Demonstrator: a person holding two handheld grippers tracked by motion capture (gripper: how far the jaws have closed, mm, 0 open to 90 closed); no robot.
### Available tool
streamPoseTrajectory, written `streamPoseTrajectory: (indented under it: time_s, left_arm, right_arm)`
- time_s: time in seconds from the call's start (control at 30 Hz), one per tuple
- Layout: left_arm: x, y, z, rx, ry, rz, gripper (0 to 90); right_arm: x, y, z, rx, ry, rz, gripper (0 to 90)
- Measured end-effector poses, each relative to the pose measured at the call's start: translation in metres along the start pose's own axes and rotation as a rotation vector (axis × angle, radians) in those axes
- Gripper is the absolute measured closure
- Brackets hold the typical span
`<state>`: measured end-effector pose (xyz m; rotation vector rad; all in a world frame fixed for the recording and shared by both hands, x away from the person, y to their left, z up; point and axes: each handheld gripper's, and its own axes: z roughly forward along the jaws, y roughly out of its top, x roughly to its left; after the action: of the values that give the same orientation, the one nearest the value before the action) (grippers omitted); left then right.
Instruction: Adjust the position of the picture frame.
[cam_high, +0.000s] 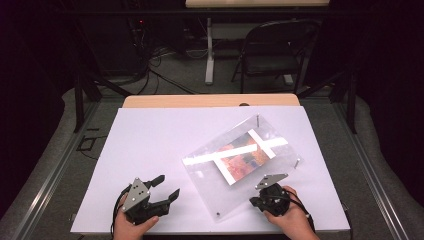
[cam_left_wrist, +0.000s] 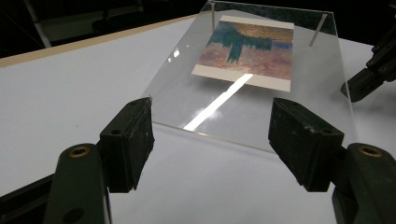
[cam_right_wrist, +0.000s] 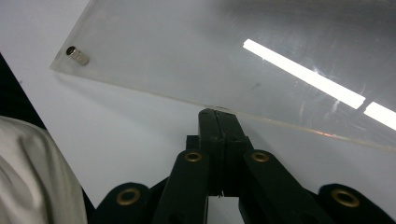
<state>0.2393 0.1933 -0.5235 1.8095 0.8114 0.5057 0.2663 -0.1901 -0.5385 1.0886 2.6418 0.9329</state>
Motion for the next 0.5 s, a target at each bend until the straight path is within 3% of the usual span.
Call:
streamPoseTrajectory:
  time_s: [0.2, 0.23, 0.27, 0.3, 0.4, 0.5]
  left_arm:
    - [0.001, 0.0, -0.001, -0.003, -0.005, -0.002, 30.9]
    - [0.001, 0.0, -0.001, -0.003, -0.005, -0.001, 30.9]
    - [0.001, 0.0, -0.001, -0.003, -0.005, -0.001, 30.9]
    - [0.001, 0.0, 0.0, -0.002, -0.007, -0.004, 30.9]
    - [0.001, 0.0, -0.001, -0.002, -0.008, -0.004, 30.9]
    - [0.001, -0.001, -0.002, -0.001, -0.012, -0.003, 31.1]
  right_arm:
    - [0.008, 0.015, 0.009, -0.001, 0.036, -0.017, 90.0]
    - [0.011, 0.022, 0.011, -0.011, 0.066, -0.024, 90.0]
    - [0.011, 0.022, 0.011, -0.011, 0.066, -0.024, 90.0]
    - [0.015, 0.033, 0.01, -0.055, 0.054, -0.033, 90.0]
    - [0.017, 0.041, 0.011, -0.059, 0.042, -0.047, 90.0]
    - [0.026, 0.047, 0.012, -0.052, 0.082, -0.074, 90.0]
